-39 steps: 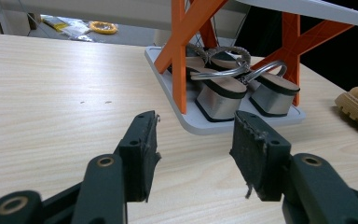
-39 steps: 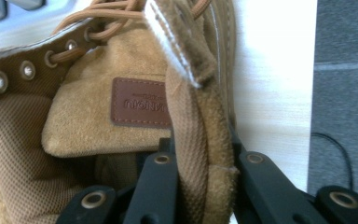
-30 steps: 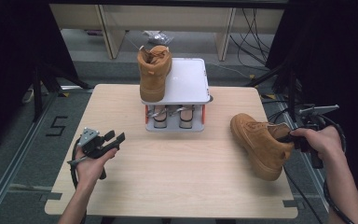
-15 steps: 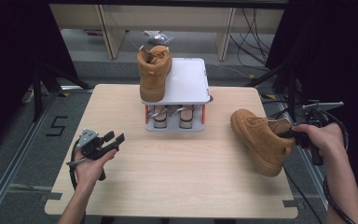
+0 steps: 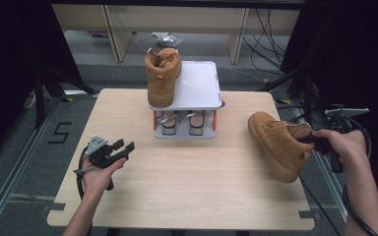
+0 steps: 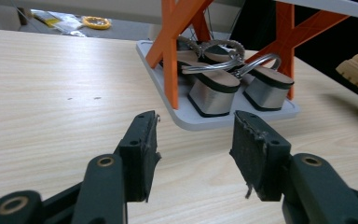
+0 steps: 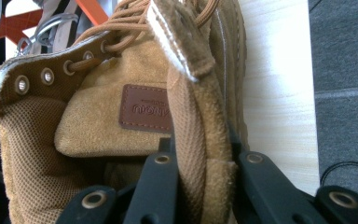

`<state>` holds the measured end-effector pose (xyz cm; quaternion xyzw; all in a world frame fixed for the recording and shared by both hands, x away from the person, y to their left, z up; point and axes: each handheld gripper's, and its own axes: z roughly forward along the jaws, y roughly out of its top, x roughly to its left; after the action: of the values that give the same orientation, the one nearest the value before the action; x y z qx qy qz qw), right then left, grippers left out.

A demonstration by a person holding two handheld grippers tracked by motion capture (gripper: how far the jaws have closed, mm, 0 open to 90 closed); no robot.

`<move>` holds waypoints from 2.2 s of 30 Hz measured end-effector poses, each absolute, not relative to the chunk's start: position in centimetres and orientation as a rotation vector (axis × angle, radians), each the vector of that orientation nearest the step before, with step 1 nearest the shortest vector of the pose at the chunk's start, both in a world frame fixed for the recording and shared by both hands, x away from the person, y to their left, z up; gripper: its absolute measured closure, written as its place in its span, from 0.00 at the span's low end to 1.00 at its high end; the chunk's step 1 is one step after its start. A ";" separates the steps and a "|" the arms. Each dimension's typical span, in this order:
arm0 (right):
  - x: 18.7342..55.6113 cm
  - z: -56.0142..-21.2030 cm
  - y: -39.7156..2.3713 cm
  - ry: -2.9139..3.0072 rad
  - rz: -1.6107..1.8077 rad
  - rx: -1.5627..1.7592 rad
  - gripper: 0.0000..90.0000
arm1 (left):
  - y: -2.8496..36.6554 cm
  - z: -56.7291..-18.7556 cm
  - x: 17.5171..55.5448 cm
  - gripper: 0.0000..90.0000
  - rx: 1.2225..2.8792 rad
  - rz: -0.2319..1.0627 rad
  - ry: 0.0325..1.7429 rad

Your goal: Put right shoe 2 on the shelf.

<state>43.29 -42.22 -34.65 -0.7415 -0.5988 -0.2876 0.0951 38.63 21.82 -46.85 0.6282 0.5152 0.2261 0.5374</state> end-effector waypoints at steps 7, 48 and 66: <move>43.6 -34.0 -42.0 -1.732 -0.885 -2.209 0.92 | 21.9 -46.7 38.2 0.55 1.498 0.539 1.215; 46.7 -31.1 -40.7 -1.642 -1.072 -2.213 0.92 | 22.0 -46.6 38.2 0.54 1.501 0.545 1.219; 47.8 -30.1 -39.8 -1.619 -1.122 -2.225 0.92 | 22.3 -46.5 38.2 0.54 1.493 0.551 1.221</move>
<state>47.83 -39.81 -30.14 -0.7460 -0.5428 -0.3763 0.0850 38.18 22.26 -46.49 0.6276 0.5133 0.2315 0.5377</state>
